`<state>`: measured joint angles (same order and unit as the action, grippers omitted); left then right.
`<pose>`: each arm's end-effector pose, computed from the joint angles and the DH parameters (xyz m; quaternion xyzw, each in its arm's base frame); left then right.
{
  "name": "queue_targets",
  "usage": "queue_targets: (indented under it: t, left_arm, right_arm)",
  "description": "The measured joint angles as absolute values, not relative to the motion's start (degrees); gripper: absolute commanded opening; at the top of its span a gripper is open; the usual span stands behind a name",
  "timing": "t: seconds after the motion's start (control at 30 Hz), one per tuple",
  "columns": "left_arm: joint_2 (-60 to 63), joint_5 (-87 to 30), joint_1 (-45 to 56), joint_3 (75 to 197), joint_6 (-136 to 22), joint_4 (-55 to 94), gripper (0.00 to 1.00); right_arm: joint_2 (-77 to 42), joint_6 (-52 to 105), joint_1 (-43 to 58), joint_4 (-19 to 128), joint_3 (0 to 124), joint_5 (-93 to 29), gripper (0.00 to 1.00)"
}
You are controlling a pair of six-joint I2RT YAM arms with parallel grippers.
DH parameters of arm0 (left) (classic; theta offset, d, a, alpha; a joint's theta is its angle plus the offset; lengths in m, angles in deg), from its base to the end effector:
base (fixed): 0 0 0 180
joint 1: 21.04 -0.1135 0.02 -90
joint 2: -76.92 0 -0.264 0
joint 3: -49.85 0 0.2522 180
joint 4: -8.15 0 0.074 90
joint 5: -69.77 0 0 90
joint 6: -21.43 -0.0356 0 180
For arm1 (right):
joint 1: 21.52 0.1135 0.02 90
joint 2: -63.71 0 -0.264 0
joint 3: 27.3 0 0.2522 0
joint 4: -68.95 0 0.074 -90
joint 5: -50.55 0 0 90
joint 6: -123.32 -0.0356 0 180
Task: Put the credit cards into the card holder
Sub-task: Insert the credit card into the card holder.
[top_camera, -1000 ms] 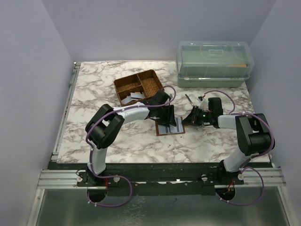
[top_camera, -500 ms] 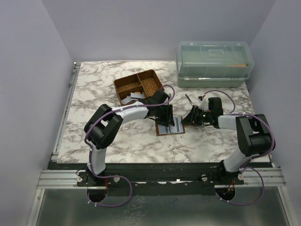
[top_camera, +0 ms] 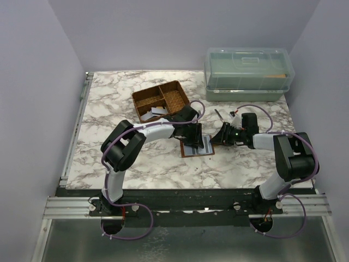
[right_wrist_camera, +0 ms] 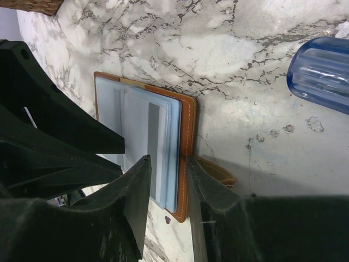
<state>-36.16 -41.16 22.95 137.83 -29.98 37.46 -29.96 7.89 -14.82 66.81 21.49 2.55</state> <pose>0.2892 -0.2969 0.1622 0.0996 0.9327 -0.3283 0.1117 0.2794 0.0568 0.1255 0.0118 0.8785 0.4151 0.2364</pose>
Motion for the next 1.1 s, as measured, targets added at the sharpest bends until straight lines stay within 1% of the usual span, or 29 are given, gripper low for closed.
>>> queue_targets:
  t: [0.27, 0.37, 0.5, 0.57, 0.63, 0.7, 0.77, 0.83, 0.97, 1.1]
  left_arm:
    - [-36.46, -42.58, 22.97, 138.85, -29.98, 37.42, 0.49]
    - [-36.46, -42.56, 22.93, 138.83, -30.11, 37.53, 0.49]
    - [-35.61, -42.60, 22.40, 137.96, -30.25, 37.77, 0.48]
    - [-35.15, -42.67, 22.16, 137.52, -30.25, 37.99, 0.45]
    - [-34.85, -42.69, 22.10, 137.28, -30.18, 38.05, 0.36]
    - [-34.78, -42.71, 21.94, 137.28, -30.14, 38.05, 0.28]
    - [-34.80, -42.73, 21.88, 137.28, -30.11, 38.08, 0.23]
    - [-34.80, -42.80, 21.83, 137.28, -30.01, 38.05, 0.18]
    - [-34.80, -43.17, 21.83, 137.28, -29.81, 37.92, 0.16]
    - [-34.87, -43.15, 21.83, 137.26, -29.81, 37.77, 0.15]
  right_arm:
    - [-29.96, 7.89, -14.82, 66.87, 21.49, 2.57, 0.38]
    - [-29.96, 7.89, -14.82, 66.92, 21.49, 2.55, 0.42]
    - [-29.32, 7.72, -14.82, 66.39, 21.49, 2.03, 0.51]
    - [-28.40, 7.33, -14.82, 66.09, 21.42, 1.72, 0.51]
    - [-27.31, 7.02, -14.82, 66.02, 21.22, 1.68, 0.51]
    - [-26.35, 6.58, -14.73, 66.09, 20.85, 1.70, 0.43]
    - [-25.71, 5.99, -14.30, 66.11, 20.31, 1.68, 0.37]
    - [-25.63, 5.38, -13.77, 66.06, 20.00, 1.68, 0.34]
    - [-25.63, 4.05, -12.11, 66.44, 19.52, 1.70, 0.33]
    - [-25.65, 3.15, -10.78, 66.98, 19.32, 1.70, 0.37]
